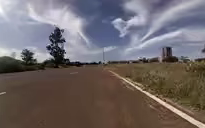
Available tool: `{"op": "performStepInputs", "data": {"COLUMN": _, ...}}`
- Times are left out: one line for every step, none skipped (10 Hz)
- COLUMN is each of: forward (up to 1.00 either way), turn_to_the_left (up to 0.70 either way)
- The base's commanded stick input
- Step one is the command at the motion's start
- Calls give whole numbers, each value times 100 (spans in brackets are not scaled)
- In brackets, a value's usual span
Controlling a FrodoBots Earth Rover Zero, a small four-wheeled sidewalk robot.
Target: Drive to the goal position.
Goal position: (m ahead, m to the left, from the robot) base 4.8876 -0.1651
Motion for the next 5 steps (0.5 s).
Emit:
{"op": "performStepInputs", "data": {"forward": 100, "turn_to_the_left": 0}}
{"op": "performStepInputs", "data": {"forward": 100, "turn_to_the_left": 0}}
{"op": "performStepInputs", "data": {"forward": 100, "turn_to_the_left": 0}}
{"op": "performStepInputs", "data": {"forward": 100, "turn_to_the_left": 0}}
{"op": "performStepInputs", "data": {"forward": 100, "turn_to_the_left": 0}}
